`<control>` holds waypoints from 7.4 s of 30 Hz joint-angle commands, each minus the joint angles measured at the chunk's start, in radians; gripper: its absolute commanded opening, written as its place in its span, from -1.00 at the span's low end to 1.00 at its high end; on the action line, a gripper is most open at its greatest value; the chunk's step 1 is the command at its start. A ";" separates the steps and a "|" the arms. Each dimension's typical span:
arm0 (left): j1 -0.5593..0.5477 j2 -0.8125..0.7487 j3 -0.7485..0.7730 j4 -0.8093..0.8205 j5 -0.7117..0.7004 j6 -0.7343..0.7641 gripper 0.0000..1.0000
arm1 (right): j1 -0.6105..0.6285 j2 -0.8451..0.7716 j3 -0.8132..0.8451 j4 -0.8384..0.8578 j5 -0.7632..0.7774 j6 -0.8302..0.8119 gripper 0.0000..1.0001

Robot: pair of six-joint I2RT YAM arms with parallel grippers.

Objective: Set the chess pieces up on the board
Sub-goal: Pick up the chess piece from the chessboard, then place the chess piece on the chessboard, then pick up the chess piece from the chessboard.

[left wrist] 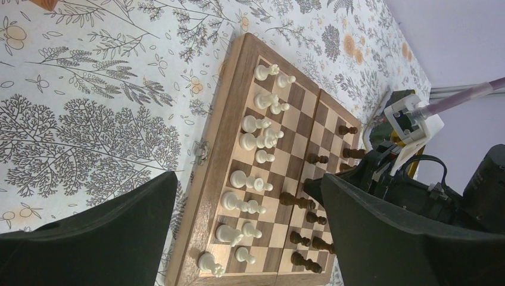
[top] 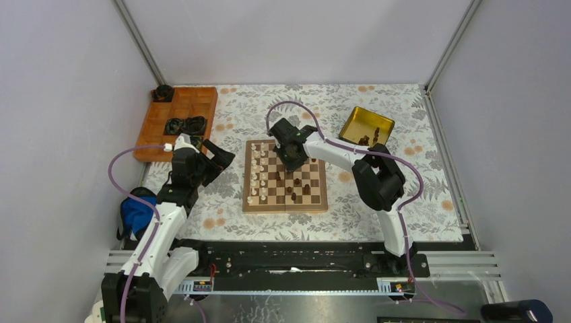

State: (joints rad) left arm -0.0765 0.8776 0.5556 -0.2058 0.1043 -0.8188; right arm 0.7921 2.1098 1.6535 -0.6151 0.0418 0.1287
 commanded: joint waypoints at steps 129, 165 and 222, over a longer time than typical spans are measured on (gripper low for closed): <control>0.011 -0.002 0.001 0.027 -0.005 0.005 0.98 | -0.127 -0.127 0.122 -0.029 0.040 0.020 -0.06; 0.012 -0.022 0.008 -0.014 -0.028 0.033 0.98 | -0.045 0.044 0.182 -0.012 -0.040 -0.004 -0.08; 0.012 -0.027 0.015 -0.028 -0.016 0.047 0.98 | -0.084 -0.104 0.028 -0.027 0.132 0.069 -0.94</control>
State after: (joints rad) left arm -0.0708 0.8593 0.5560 -0.2405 0.0864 -0.7887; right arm 0.7284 2.0659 1.6985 -0.6460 0.1425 0.1761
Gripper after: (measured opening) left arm 0.989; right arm 0.177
